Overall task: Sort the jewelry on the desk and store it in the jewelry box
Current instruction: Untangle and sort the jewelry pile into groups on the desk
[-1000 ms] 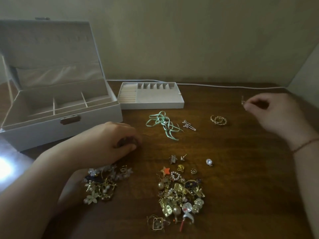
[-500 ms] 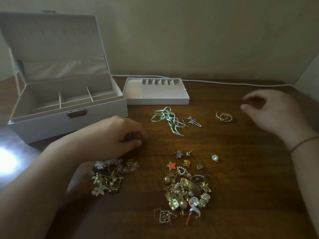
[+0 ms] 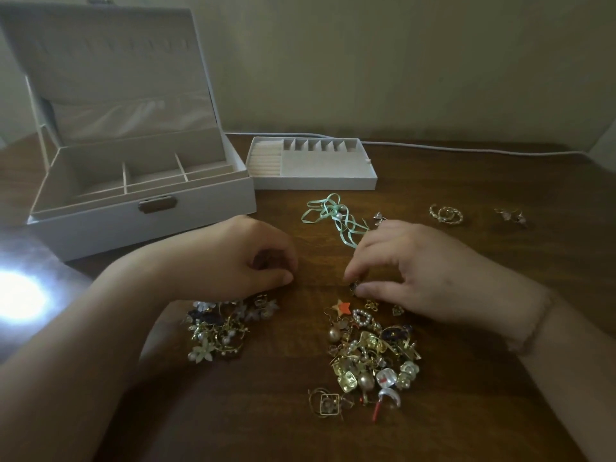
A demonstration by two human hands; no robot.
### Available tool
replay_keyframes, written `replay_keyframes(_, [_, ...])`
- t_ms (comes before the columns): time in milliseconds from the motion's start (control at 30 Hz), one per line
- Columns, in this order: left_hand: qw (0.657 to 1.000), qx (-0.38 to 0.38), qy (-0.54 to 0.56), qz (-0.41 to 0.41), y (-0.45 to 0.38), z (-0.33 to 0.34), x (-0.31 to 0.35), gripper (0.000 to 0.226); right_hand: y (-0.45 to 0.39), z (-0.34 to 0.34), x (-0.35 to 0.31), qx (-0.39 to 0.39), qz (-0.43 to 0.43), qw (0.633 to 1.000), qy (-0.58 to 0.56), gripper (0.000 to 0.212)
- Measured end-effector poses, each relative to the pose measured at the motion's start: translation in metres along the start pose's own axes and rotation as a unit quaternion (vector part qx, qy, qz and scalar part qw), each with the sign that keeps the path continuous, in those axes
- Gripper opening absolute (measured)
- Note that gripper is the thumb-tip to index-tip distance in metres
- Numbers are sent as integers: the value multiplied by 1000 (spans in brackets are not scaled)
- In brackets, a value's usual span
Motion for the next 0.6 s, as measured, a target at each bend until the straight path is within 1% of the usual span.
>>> replay_keyframes(67, [1000, 16, -3, -2, -1, -2, 3, 12, -3, 2, 3, -1, 7, 1000, 5, 16])
replay_keyframes(133, [997, 69, -6, -16, -3, -9, 9, 19, -4, -2, 4, 23, 16, 999, -34, 11])
replay_keyframes(200, [991, 121, 53, -34, -4, -16, 18, 31, -2, -14, 5, 96, 32, 988, -120, 9])
replay_keyframes(267, [978, 132, 156, -36, -6, -14, 26, 39, 1, -25, 6, 170, 40, 966, -189, 8])
replay_keyframes(333, [967, 137, 212, -34, -8, -12, 32, 32, 2, -27, 5, 209, 40, 948, -235, 6])
replay_keyframes(400, [961, 151, 226, -40, -7, -13, 32, 19, 3, -27, 4, 226, 40, 937, -262, 5])
replay_keyframes(467, [955, 157, 246, -45, -7, -15, 29, 13, 3, -27, 2, 224, 36, 938, -263, 6])
replay_keyframes(500, [952, 157, 259, -49, -6, -16, 26, 15, 3, -29, 0, 214, 32, 942, -255, 6])
replay_keyframes(533, [948, 161, 269, -59, -5, -18, 22, 17, 4, -30, -1, 189, 32, 951, -241, 7])
replay_keyframes(600, [937, 174, 288, -89, -3, -22, 8, 15, 7, -28, -1, 92, 39, 977, -190, 12])
Point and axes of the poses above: each hand's wrist, its own y-axis away from the middle knuckle, its own z-axis out of the palm, x = y × z, the point moved 9 cm from there along -y, towards the middle knuckle, and after that the axes turned 11 degrees about -y, right-handed, at the moved point
